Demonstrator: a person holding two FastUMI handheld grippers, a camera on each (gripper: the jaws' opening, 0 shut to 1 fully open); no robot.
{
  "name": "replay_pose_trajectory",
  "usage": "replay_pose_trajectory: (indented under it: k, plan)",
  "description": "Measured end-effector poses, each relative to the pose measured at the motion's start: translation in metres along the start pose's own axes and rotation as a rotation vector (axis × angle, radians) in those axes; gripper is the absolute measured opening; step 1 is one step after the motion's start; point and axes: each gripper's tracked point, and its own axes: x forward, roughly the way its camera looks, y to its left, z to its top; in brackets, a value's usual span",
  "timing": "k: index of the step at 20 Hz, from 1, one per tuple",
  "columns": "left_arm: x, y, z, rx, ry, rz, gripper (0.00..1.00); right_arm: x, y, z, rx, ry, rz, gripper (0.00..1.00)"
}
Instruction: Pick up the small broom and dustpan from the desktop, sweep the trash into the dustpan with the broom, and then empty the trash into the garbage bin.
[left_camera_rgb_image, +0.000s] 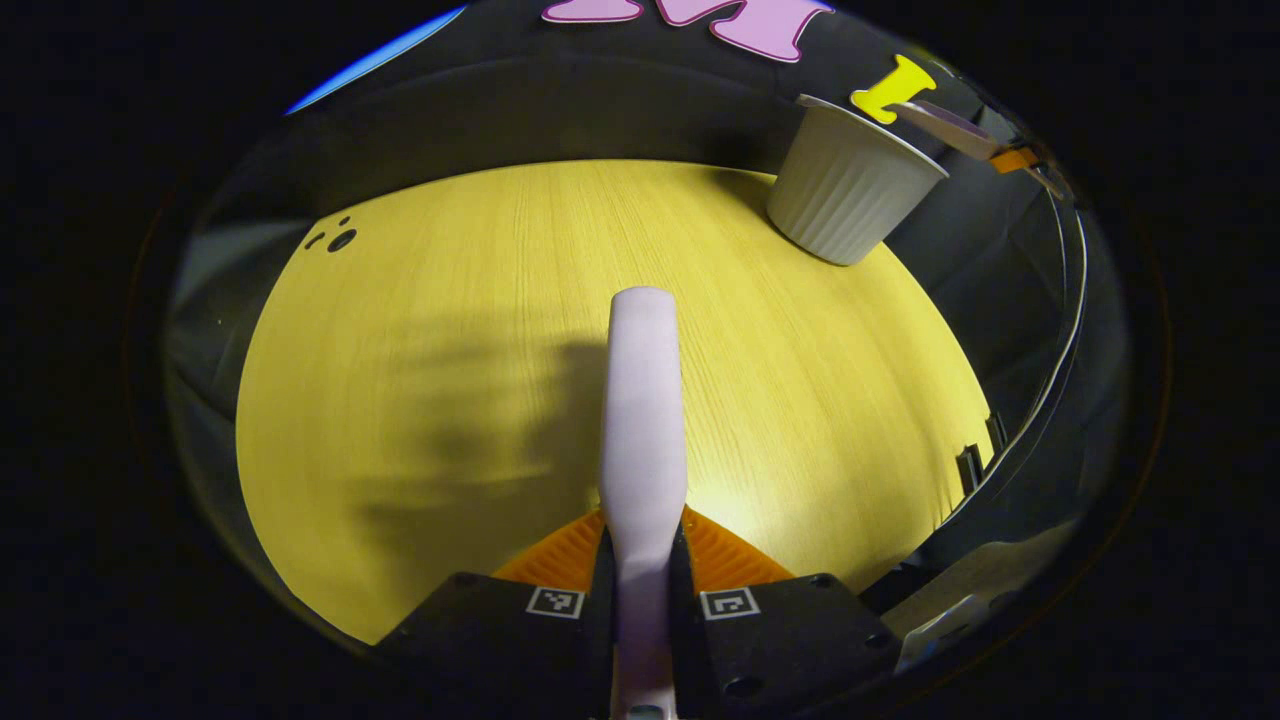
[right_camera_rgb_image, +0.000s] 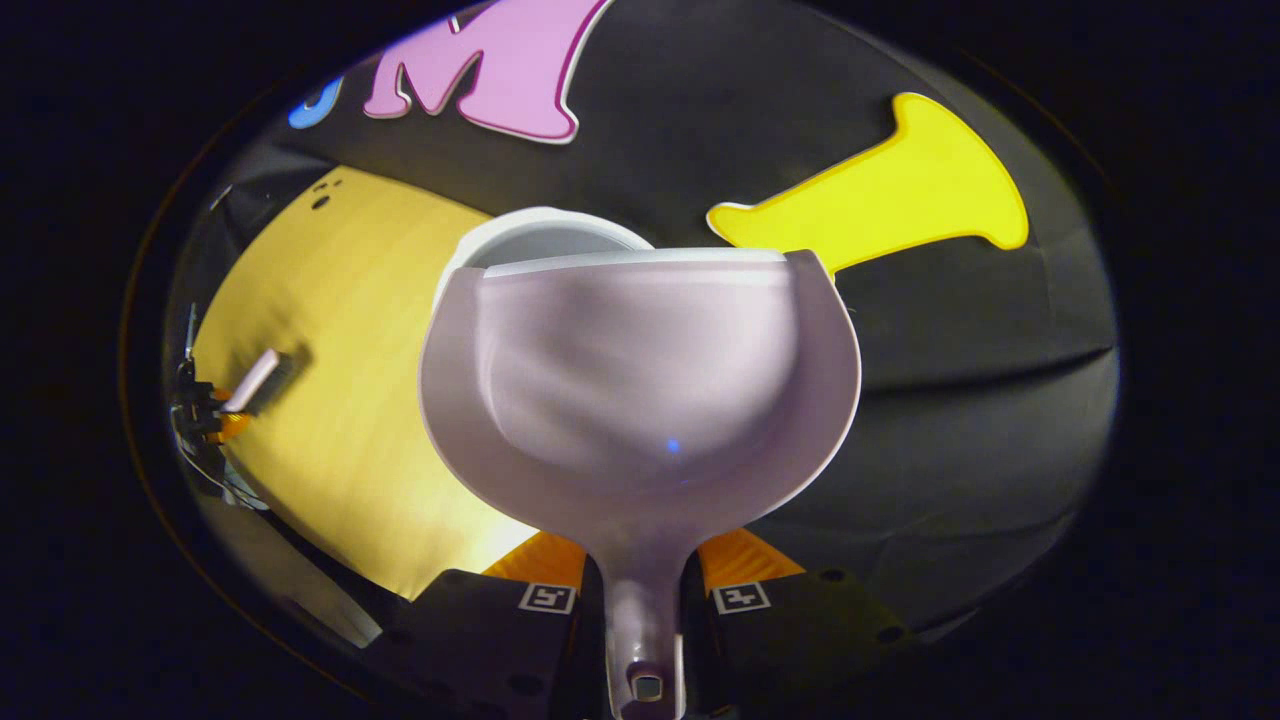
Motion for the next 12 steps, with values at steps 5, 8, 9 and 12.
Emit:
replay_pose_trajectory:
  k: [5,8,9,12]
  plan:
    - [-0.005,0.01,0.003,0.009,-0.02,0.044,0.28,-0.021,0.058,-0.025,0.052,-0.094,0.121,0.35]
    - [-0.006,0.013,0.008,0.023,-0.06,0.074,0.28,-0.027,0.093,-0.046,0.035,-0.125,0.17,0.35]
    - [-0.006,0.014,0.007,0.029,-0.063,0.084,0.28,-0.03,0.108,-0.054,0.029,-0.126,0.191,0.35]
    - [-0.004,0.019,0.004,0.037,-0.051,0.101,0.28,-0.026,0.148,-0.075,0.009,-0.123,0.232,0.35]
